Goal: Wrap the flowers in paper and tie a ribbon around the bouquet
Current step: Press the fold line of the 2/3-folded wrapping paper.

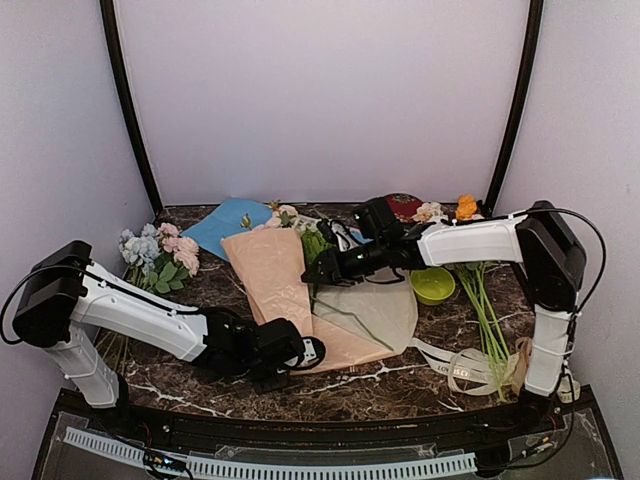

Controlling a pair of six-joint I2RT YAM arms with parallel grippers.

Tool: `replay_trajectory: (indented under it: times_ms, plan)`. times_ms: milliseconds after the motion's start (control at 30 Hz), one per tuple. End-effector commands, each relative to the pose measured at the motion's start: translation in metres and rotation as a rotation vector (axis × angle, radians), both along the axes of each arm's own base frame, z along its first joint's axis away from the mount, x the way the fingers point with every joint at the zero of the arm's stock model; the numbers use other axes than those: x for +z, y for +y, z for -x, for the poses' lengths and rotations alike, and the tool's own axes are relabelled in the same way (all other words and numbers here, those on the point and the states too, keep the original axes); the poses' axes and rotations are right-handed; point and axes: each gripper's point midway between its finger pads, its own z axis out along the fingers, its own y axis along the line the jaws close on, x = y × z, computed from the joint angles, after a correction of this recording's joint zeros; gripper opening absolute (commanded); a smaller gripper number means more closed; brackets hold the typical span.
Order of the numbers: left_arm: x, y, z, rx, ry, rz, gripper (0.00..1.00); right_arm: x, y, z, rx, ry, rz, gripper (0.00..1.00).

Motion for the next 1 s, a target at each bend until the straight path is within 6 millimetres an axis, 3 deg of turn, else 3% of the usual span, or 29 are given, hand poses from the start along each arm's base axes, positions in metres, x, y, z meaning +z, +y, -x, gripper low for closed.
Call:
replay_trajectory:
  times_ms: [0, 100, 200, 300, 367, 433, 500, 733, 867, 967]
  plan:
    - [-0.013, 0.010, 0.012, -0.025, 0.054, -0.063, 0.04, -0.015, 0.018, -0.008, 0.021, 0.035, -0.029, 0.49]
    - [-0.013, 0.010, 0.012, -0.021, 0.056, -0.063, 0.04, -0.023, 0.023, -0.009, 0.028, 0.054, -0.024, 0.53]
    - [-0.012, 0.010, 0.012, -0.021, 0.057, -0.063, 0.04, -0.016, 0.036, 0.001, 0.101, 0.074, -0.079, 0.55]
    - [-0.013, 0.009, 0.012, -0.021, 0.057, -0.063, 0.04, -0.015, 0.044, 0.011, 0.160, 0.099, -0.108, 0.50]
    - [-0.013, 0.009, 0.012, -0.023, 0.058, -0.063, 0.04, -0.014, 0.045, 0.015, 0.170, 0.116, -0.130, 0.38]
    - [-0.013, 0.009, 0.012, -0.026, 0.058, -0.065, 0.04, -0.012, 0.043, 0.014, 0.165, 0.121, -0.147, 0.12]
    - [-0.013, 0.009, 0.013, -0.026, 0.058, -0.064, 0.04, -0.012, 0.038, 0.010, 0.147, 0.118, -0.150, 0.00]
    - [-0.004, 0.004, 0.011, -0.027, 0.049, -0.030, 0.31, -0.033, 0.021, -0.012, 0.077, 0.050, -0.066, 0.00]
    - [0.015, -0.013, 0.012, -0.056, 0.038, 0.040, 0.46, -0.039, 0.024, -0.016, 0.087, 0.036, -0.056, 0.00]
    - [0.023, -0.025, 0.019, -0.105, 0.059, 0.086, 0.51, -0.039, 0.025, -0.018, 0.086, 0.028, -0.063, 0.00]
